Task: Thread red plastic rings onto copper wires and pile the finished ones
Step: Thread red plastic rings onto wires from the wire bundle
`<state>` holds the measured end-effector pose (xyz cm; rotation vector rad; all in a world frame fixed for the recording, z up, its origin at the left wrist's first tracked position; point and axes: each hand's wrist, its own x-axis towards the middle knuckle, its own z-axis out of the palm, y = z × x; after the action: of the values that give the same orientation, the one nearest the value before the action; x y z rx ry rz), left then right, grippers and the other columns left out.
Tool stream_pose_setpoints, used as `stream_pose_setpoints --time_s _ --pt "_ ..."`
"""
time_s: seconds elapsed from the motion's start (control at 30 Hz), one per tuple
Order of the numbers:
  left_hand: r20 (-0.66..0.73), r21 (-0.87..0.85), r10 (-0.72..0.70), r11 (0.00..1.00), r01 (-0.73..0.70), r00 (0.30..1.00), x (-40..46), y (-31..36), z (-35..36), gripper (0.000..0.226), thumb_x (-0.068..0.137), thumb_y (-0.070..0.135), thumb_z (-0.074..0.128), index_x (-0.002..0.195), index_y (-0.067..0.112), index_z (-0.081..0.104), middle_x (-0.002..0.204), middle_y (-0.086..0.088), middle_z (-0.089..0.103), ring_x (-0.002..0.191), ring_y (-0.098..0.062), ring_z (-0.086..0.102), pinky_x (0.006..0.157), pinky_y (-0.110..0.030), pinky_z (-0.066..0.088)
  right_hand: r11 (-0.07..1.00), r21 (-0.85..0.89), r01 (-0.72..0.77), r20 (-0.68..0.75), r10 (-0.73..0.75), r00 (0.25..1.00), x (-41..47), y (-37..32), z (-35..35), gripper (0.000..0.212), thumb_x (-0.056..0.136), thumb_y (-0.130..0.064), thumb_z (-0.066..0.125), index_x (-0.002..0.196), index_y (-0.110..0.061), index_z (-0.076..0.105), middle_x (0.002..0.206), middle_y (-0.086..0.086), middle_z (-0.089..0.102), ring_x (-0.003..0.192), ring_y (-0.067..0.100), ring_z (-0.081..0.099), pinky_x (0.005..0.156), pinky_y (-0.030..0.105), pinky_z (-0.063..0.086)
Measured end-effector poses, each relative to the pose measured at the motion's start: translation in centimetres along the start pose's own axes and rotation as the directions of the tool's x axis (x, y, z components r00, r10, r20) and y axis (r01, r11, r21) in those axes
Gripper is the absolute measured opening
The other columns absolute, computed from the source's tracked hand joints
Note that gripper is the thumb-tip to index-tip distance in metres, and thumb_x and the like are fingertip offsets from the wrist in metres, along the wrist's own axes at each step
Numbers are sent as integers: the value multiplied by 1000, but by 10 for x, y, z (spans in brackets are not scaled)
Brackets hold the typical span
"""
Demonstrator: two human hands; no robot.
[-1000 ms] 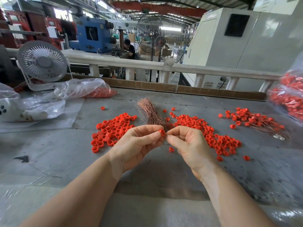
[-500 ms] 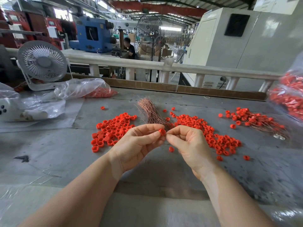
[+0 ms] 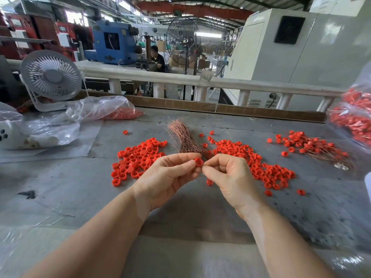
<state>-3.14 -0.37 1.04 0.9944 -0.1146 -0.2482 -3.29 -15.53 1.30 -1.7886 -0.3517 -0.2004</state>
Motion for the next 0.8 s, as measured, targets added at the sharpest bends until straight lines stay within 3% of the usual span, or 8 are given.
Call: stream_pose_setpoints --time_s 0.17,0.8 --pt "-4 -18 -24 1000 23 1000 0 0 0 22 67 0 57 77 6 76 74 -10 71 66 -14 69 63 -19 56 999 37 -39 -17 40 999 2 1 0 20 80 -6 66 63 -17 67 65 16 67 59 14 53 55 19 42" --pt "4 -29 -50 998 50 999 -1 2 2 24 65 -2 57 76 6 76 77 -11 72 69 -15 71 61 -18 56 998 44 -41 8 41 999 3 4 -1 20 81 0 62 65 -11 66 66 27 62 59 20 47 61 36 40"
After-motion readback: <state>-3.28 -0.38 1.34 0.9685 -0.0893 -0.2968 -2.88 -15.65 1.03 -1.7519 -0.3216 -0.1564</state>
